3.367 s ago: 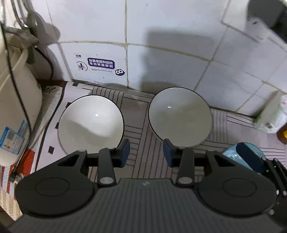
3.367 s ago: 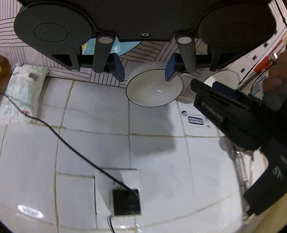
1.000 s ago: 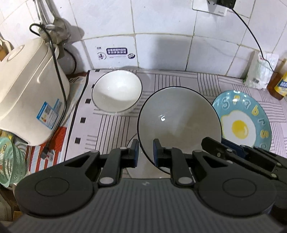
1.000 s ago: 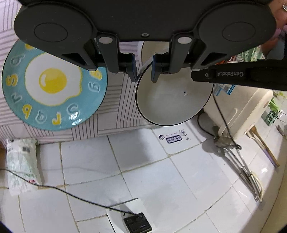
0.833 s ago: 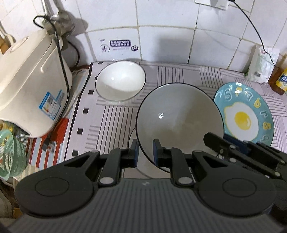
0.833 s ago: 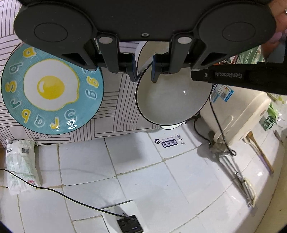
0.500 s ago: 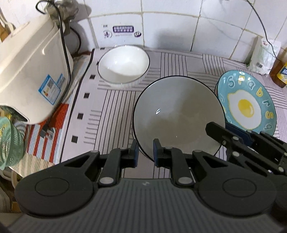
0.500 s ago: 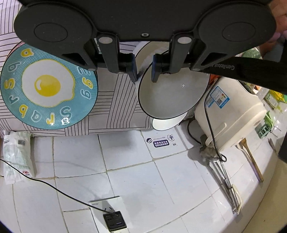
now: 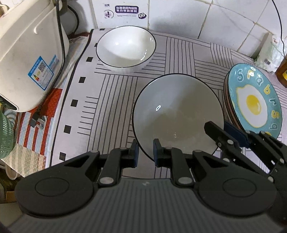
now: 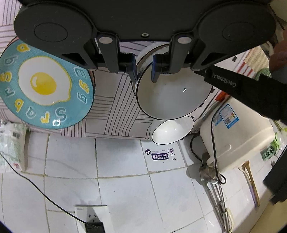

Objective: Organize plates and bowls

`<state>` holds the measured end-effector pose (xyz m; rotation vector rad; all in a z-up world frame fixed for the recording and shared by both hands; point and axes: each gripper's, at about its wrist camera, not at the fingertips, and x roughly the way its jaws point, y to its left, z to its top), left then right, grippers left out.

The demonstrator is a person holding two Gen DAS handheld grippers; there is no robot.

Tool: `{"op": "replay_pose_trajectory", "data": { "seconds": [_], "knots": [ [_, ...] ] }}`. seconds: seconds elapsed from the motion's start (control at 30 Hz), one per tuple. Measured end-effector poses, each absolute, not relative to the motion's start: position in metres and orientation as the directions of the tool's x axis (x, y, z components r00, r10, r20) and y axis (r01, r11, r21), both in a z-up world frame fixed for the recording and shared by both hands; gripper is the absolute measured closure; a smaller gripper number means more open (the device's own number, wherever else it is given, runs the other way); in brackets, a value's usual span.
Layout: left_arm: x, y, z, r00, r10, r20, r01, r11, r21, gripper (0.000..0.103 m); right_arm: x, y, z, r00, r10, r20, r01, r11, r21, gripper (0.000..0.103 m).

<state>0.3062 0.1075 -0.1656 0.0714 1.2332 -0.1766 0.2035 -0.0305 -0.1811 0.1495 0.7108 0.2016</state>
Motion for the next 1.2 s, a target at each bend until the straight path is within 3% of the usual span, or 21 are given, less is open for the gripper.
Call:
{"op": "replay_pose_trajectory", "data": {
  "seconds": [0.37,0.43,0.7,0.87,1.07,1.13,1.2],
  "knots": [
    [0.309,0.108,-0.168,0.307,-0.109,-0.946,0.160,0.985,-0.061,0.084,0.212,-0.013,-0.185,0.729,0.155,-0.667,-0.176,0.984,0.036,0.082],
    [0.308,0.111,-0.165,0.316,-0.120,-0.941,0.162,0.984,-0.071,0.084,0.213,-0.010,-0.186,0.732,0.149,-0.665,-0.197,0.980,0.003,0.078],
    [0.304,0.134,-0.131,0.423,-0.231,-0.876,0.172,0.970,-0.173,0.071,0.205,-0.033,-0.167,0.722,0.286,-0.630,-0.295,0.951,0.094,0.076],
    [0.313,0.139,-0.123,0.485,-0.247,-0.839,0.170,0.968,-0.186,0.069,0.211,-0.039,-0.145,0.705,0.390,-0.593,-0.374,0.914,0.157,0.075],
    [0.332,0.153,-0.122,0.545,-0.242,-0.803,0.135,0.970,-0.200,0.063,0.246,-0.032,-0.131,0.692,0.412,-0.593,-0.410,0.900,0.147,0.064],
    [0.341,0.160,-0.125,0.562,-0.229,-0.795,0.109,0.973,-0.203,0.063,0.260,-0.028,-0.129,0.681,0.413,-0.605,-0.424,0.896,0.134,0.053],
    [0.351,0.166,-0.129,0.558,-0.223,-0.799,0.083,0.973,-0.214,0.062,0.280,-0.024,-0.129,0.647,0.431,-0.629,-0.447,0.883,0.144,0.049]
  ]
}}
